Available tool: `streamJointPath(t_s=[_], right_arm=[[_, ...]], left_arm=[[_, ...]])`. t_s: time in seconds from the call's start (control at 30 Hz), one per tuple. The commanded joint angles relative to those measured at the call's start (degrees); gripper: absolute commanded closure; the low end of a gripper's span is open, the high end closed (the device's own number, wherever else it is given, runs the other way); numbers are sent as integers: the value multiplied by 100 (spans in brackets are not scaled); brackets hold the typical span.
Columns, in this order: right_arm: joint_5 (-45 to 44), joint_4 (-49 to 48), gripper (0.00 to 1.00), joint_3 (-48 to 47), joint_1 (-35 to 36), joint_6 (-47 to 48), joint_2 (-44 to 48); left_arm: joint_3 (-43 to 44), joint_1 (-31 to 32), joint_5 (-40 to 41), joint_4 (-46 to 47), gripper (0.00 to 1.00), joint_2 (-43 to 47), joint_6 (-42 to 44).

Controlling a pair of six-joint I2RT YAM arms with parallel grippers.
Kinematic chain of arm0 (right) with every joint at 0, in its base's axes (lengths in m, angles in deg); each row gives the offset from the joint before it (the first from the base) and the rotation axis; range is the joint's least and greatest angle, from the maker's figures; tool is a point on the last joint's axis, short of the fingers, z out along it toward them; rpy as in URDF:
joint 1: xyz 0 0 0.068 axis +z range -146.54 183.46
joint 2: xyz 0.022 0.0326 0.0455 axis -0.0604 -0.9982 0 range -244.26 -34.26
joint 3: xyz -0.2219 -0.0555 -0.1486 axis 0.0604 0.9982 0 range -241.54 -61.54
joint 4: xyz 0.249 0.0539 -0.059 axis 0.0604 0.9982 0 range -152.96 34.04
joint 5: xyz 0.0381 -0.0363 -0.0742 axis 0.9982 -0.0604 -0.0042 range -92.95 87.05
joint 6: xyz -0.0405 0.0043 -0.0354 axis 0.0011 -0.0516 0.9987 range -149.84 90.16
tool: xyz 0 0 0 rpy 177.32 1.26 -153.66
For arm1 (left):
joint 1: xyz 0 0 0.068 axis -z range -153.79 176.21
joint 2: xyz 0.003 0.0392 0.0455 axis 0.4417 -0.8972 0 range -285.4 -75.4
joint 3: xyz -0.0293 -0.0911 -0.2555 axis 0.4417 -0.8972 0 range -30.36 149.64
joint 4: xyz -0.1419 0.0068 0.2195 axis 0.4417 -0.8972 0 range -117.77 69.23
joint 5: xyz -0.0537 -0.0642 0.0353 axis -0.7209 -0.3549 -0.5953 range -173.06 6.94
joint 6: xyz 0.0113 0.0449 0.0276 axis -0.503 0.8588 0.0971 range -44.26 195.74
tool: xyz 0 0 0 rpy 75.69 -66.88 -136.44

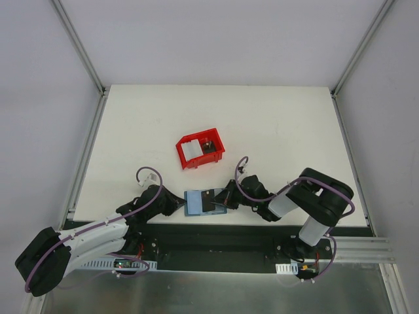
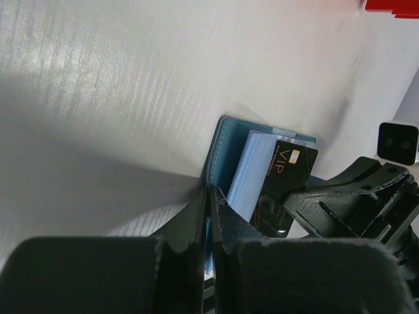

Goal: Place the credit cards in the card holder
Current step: Insert the credit card into the card holder.

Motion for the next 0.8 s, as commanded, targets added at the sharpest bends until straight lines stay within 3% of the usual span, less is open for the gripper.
streamJointPath(t_s=[0.0,0.77], right_arm=[[34,412,99,-28,64,97,-138],[-343,746,99,279,143,-395,196]], left_arm=[[-146,-22,118,-139,100,12,-99],[-182,-22,136,-139,100,56,-143]])
